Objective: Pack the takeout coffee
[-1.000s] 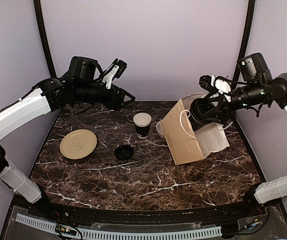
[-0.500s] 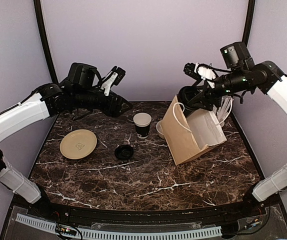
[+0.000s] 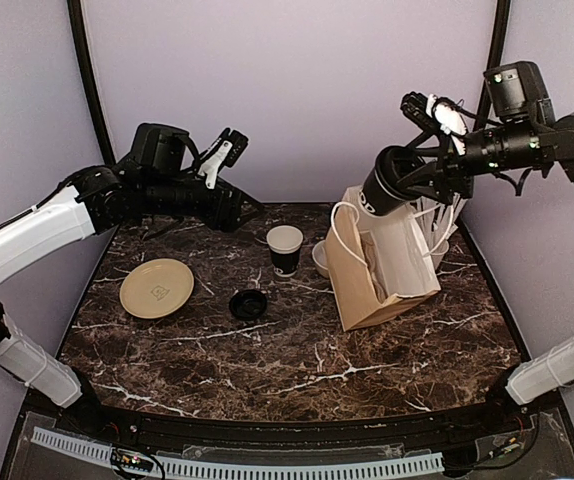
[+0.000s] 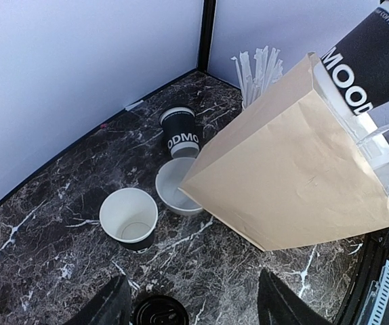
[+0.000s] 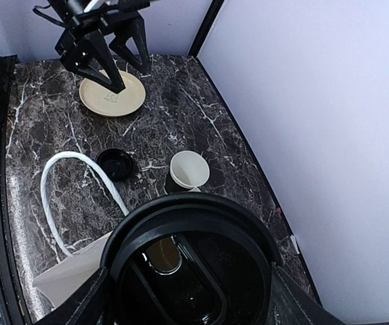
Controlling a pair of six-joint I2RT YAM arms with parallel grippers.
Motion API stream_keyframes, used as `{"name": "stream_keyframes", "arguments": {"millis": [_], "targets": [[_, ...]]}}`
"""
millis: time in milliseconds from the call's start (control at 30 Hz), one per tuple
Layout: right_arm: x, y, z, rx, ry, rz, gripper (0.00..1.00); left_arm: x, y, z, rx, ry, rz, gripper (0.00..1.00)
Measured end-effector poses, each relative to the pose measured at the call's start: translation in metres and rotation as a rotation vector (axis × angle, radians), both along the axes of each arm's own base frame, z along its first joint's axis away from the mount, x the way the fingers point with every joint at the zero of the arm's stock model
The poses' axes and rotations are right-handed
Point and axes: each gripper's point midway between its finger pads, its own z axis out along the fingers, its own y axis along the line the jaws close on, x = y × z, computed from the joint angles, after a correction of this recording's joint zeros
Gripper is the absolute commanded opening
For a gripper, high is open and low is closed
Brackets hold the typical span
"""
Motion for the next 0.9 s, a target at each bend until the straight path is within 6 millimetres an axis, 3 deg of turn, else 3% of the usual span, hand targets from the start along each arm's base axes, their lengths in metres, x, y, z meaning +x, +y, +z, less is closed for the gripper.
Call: {"name": "stream_keyframes", "arguments": {"millis": [167,267,367,500,600,733,900], "targets": [[-0.018,0.0,0.033,0.069,-0.032,0.042,0.56,0.001,0.001,0.0,0.004,-0.002,0.007,0.66],[-0.039,0.006,0.048,0.114,-0.044,0.115,0.56,0.002,0.002,0.0,0.006,-0.006,0.016,0.66],[-0.06,0.016,0.049,0.121,-0.033,0.198,0.56,0.003,0.003,0.0,0.007,-0.003,0.022,0.66],[-0.091,0.044,0.035,0.079,-0.007,0.34,0.56,0.003,0.006,-0.004,0.021,0.012,0.037,0.66],[-0.118,0.067,0.01,0.005,0.005,0.455,0.56,0.005,0.011,-0.006,0.039,0.015,0.064,0.66],[-0.147,0.091,-0.037,-0.142,-0.003,0.576,0.56,0.007,0.02,-0.009,0.07,0.014,0.106,0.66],[-0.16,0.111,-0.112,-0.308,0.028,0.666,0.55,0.002,0.035,0.007,0.063,-0.02,0.145,0.67]]}}
